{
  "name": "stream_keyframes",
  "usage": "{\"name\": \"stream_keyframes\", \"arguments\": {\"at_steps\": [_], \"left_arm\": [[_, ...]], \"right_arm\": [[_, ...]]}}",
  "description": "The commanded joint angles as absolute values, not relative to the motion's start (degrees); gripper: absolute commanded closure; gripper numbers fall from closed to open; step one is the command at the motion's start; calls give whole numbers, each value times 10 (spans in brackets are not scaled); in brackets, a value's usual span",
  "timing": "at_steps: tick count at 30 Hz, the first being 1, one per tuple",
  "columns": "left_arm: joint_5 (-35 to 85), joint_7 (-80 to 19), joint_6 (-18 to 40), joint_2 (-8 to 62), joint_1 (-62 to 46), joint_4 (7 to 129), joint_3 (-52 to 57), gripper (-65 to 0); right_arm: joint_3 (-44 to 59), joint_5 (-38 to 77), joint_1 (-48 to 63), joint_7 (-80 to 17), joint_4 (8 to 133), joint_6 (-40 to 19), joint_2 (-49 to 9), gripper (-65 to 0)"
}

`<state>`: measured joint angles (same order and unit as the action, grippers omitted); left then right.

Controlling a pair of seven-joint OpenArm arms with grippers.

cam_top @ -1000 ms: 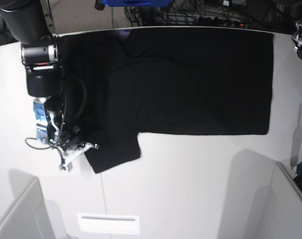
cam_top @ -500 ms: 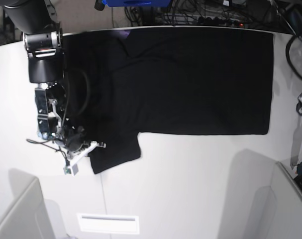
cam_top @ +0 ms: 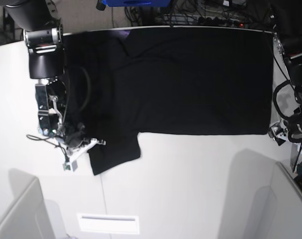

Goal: Fold the T-shirt properly
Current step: 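Grasp the hem corners with the right and left grippers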

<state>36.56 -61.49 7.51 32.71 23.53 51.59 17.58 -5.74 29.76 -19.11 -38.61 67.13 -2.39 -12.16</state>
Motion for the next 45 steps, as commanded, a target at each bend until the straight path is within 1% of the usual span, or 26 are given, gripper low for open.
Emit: {"name": "stream_keyframes", "arguments": {"at_steps": [1,5,10,16,21,24,33,34,36,39,42,43,45], "left_arm": [[349,-609,77,336,255,520,179,-457],[313,-609,78,322,274,520,175,-459],[309,-609,78,306,282,518,173,-457],[308,-593,78,302,283,466,172,-457],[311,-552,78,300,284,436,100,-457],[312,-538,78,297,284,431,95,-456],[310,-537,78,284,280,431,91,-448],[310,-537,78,284,280,431,91,-429],[310,-538,78,284,278,431,91,-352],[310,-539,78,284,277,431,90,-199],[310,-537,78,284,265,435,90,-30],[310,-537,78,284,263,436,90,0],[310,-537,79,285,262,437,90,0]], "right_arm": [[-55,301,-205,-376,683,-24,-127,0],[-55,301,-205,-376,683,-24,-127,0],[-55,301,-207,-376,683,-24,-127,0],[-55,301,-207,-376,687,-24,-127,0],[-55,301,-207,-376,687,-24,-128,0],[-55,301,-207,-376,687,-24,-128,0],[-55,301,-206,-374,687,-24,-128,0],[-55,301,-206,-373,687,-24,-128,0],[-55,301,-206,-373,687,-24,-128,0],[-55,301,-205,-372,687,-24,-128,0],[-55,301,-204,-372,687,-24,-128,0],[-55,301,-201,-372,687,-24,-128,0],[-55,301,-198,-371,689,-24,-128,0]]}}
